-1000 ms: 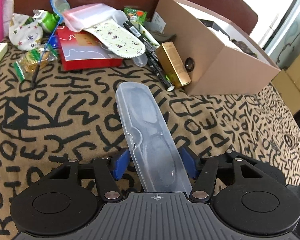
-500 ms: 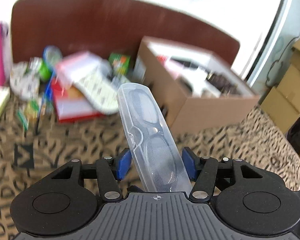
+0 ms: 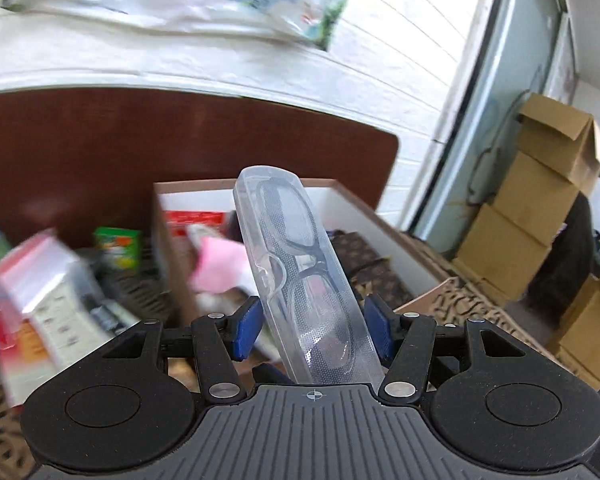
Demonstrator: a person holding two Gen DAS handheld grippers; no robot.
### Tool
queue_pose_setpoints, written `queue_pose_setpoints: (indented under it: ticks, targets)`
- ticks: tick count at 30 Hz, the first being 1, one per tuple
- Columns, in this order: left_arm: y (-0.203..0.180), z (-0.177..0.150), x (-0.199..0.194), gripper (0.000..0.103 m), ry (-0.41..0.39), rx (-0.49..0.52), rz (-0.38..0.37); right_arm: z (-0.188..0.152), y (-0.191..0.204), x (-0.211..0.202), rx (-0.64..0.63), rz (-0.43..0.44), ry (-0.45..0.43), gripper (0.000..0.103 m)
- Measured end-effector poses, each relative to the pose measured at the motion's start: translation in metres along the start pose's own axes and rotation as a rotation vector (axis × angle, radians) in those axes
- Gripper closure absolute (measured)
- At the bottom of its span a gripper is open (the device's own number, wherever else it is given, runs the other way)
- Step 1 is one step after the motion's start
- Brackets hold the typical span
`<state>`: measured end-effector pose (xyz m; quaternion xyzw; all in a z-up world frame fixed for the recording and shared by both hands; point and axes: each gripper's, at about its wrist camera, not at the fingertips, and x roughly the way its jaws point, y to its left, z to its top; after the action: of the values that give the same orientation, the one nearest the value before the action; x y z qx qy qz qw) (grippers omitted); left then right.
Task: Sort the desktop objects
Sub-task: 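Carry the glasses case with the left gripper into the cardboard box, then lower the glasses case beside the brown bag and open the left gripper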
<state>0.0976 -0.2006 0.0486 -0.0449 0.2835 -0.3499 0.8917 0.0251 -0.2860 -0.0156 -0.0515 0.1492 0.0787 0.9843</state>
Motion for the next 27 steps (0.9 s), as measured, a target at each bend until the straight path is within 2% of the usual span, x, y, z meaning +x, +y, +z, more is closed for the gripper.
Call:
queue_pose_setpoints:
  ticks: [12,18,27]
  targets:
    - [-0.023,0.019,0.113,0.045,0.09,-0.045,-0.133,-0.015,-0.084,0.034,0.03,-0.122,0.072,0.047]
    - [-0.016,0.024,0.148,0.044,0.114,-0.098,-0.158,-0.02,-0.11,0.049,0.062,-0.119,0.092,0.047]
    - [-0.006,0.027,0.172,0.044,0.159,-0.099,-0.131,-0.031,-0.117,0.067,0.05,-0.119,0.132,0.047]
